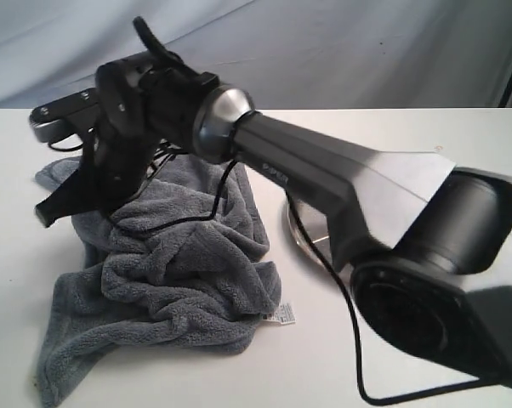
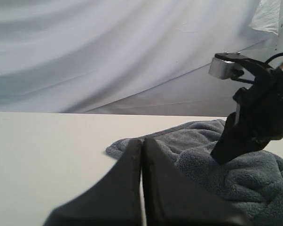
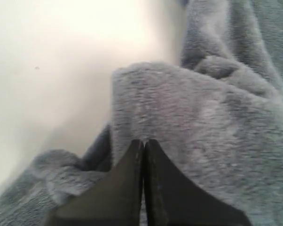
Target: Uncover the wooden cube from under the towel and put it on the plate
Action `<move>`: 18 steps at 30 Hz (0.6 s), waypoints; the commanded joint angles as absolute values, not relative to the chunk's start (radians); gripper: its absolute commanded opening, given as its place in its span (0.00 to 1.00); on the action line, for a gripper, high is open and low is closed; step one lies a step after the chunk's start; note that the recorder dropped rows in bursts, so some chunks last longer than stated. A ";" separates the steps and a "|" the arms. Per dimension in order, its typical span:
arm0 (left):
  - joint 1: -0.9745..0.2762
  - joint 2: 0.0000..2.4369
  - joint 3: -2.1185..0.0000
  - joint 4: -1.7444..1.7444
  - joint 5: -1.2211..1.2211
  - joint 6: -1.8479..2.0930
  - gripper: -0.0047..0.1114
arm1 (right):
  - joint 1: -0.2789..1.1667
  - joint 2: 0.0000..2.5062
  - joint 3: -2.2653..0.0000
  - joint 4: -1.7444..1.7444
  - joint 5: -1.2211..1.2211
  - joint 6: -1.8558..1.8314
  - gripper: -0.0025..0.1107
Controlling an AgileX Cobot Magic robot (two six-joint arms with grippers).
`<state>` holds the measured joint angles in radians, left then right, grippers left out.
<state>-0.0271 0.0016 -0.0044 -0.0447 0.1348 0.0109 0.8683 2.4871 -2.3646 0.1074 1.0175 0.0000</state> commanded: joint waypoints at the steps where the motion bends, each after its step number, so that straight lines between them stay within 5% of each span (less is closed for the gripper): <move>1: -0.028 0.000 0.000 -0.044 0.133 0.010 0.05 | 0.960 2.465 -2.369 0.084 1.095 -0.038 0.02; 11: -0.028 0.000 0.000 -0.044 0.133 0.010 0.05 | 1.070 2.445 -2.362 -0.016 1.221 -0.041 0.02; 18: -0.028 0.000 0.000 -0.044 0.133 0.008 0.05 | 1.086 2.341 -2.136 -0.023 1.221 -0.037 0.02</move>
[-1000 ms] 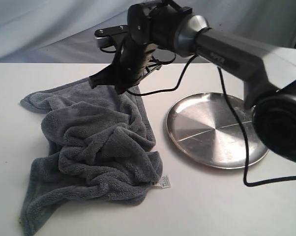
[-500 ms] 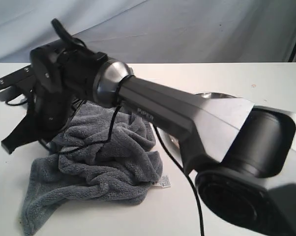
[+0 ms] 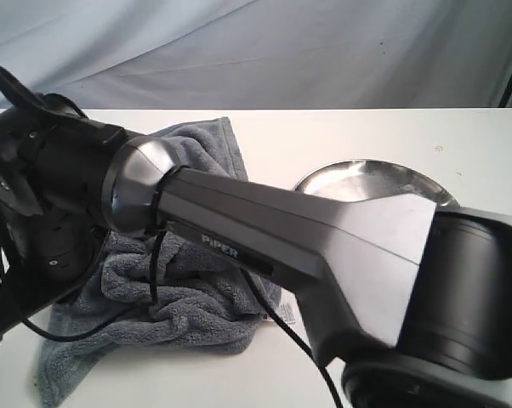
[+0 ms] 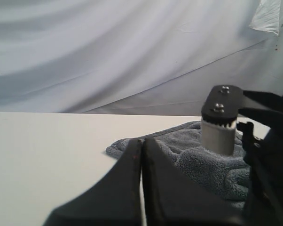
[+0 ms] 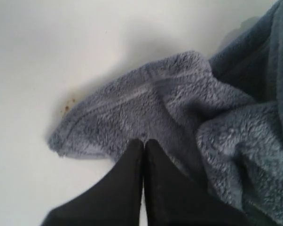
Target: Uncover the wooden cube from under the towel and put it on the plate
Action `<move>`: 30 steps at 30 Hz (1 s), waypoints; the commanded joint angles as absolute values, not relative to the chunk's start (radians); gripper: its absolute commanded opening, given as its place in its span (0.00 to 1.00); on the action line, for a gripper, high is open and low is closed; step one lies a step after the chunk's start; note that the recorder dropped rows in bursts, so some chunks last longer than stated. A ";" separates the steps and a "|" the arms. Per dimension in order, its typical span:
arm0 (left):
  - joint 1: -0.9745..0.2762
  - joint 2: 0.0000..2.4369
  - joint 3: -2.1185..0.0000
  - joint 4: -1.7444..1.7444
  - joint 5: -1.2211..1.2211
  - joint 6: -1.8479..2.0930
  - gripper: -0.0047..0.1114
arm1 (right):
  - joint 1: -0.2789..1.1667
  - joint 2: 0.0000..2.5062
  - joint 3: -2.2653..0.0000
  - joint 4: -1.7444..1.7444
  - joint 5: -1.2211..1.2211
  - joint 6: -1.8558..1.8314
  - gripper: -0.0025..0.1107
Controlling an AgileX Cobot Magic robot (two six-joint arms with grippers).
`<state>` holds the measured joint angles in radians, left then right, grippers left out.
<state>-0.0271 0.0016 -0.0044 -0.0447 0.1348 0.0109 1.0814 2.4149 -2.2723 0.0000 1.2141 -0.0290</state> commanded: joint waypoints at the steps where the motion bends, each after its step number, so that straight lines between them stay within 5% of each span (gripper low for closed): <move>1: -0.028 0.000 0.000 -0.044 0.133 0.008 0.05 | 1.086 2.318 -2.093 -0.023 1.221 -0.037 0.02; 17: -0.028 0.000 0.000 -0.044 0.133 0.011 0.05 | 0.868 1.799 -1.181 -0.041 0.689 0.064 0.02; 30: -0.028 0.000 0.000 -0.044 0.133 0.008 0.05 | 0.631 1.787 -1.240 -0.015 0.665 0.068 0.02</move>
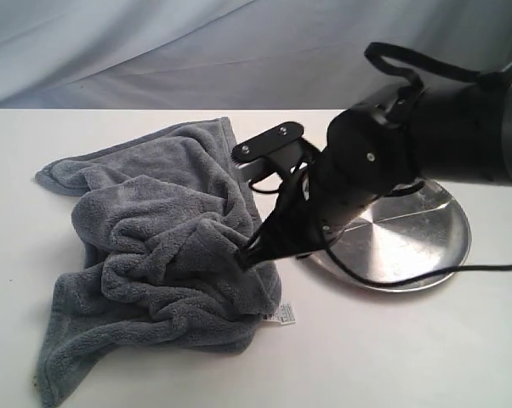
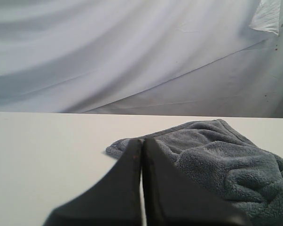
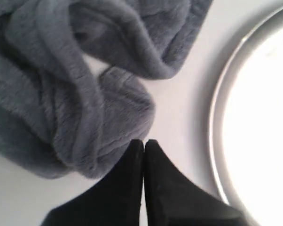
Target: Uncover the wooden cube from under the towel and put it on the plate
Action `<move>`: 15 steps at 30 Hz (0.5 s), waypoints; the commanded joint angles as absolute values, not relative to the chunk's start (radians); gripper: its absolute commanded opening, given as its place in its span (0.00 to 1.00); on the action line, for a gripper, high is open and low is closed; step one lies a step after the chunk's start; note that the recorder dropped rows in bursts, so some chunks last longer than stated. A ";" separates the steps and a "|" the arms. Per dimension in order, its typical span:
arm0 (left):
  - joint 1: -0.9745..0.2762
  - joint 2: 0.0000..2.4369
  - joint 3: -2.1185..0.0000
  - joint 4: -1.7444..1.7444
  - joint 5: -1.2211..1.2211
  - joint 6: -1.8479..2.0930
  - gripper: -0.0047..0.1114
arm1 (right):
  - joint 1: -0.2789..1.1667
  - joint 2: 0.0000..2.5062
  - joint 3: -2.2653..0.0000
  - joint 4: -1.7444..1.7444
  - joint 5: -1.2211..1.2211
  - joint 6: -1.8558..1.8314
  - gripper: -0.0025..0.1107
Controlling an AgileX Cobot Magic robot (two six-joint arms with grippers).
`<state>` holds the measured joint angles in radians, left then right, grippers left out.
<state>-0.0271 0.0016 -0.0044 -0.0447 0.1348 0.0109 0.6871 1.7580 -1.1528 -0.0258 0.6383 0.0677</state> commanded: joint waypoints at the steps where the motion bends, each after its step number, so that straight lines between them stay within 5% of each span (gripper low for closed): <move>1: -0.028 0.000 0.000 -0.044 0.133 0.011 0.05 | 0.619 1.805 -1.280 -0.015 0.692 0.063 0.02; 15: -0.028 0.000 0.000 -0.044 0.133 0.008 0.05 | 0.596 2.229 -1.970 0.008 0.972 0.053 0.02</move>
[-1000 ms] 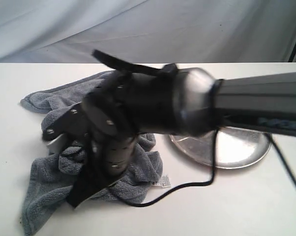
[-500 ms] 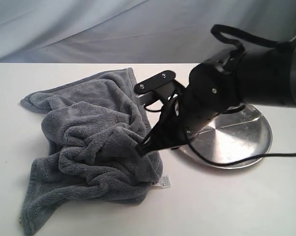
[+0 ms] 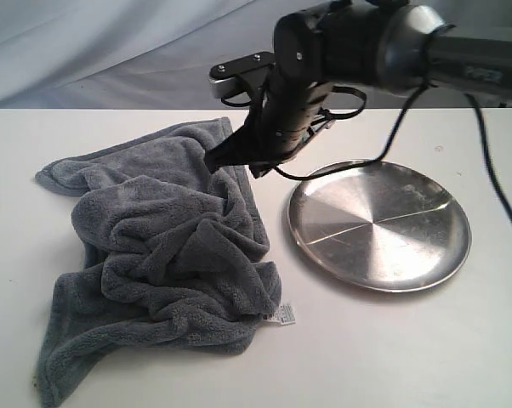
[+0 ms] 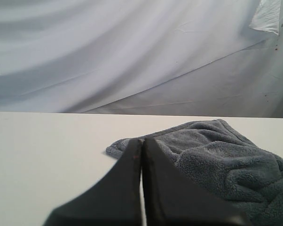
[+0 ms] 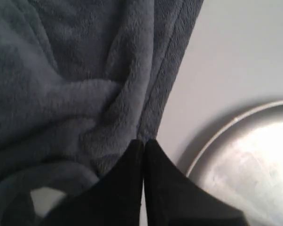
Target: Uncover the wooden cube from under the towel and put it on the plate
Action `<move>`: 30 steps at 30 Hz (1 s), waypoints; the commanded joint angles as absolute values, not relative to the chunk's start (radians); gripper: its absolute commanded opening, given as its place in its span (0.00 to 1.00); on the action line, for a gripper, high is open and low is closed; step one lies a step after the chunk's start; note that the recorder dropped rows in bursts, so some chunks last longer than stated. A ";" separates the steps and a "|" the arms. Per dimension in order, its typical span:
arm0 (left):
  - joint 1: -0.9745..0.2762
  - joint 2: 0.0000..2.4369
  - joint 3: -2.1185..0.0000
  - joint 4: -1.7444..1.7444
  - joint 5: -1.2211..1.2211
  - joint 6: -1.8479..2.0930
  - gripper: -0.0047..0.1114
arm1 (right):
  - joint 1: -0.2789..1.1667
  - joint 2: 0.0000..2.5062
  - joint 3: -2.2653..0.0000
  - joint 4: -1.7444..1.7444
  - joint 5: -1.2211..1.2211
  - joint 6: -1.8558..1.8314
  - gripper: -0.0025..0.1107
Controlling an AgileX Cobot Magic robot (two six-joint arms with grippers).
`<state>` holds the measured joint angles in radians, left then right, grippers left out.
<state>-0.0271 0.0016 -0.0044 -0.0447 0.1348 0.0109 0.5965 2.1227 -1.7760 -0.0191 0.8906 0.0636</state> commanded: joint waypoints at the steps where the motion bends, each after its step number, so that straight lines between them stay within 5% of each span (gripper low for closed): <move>1: -0.028 0.000 0.000 -0.044 0.133 0.008 0.05 | 0.603 2.261 -2.028 0.020 0.998 0.053 0.02; 11: -0.028 0.000 0.000 -0.044 0.133 0.010 0.05 | 0.669 2.475 -2.383 0.146 1.022 0.053 0.02; 30: -0.028 0.000 0.000 -0.044 0.133 0.008 0.05 | 0.911 2.506 -2.428 0.082 1.040 0.022 0.02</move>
<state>-0.0271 0.0016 -0.0044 -0.0447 0.1348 0.0109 0.8846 2.5128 -2.4231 0.1193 0.9976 0.0318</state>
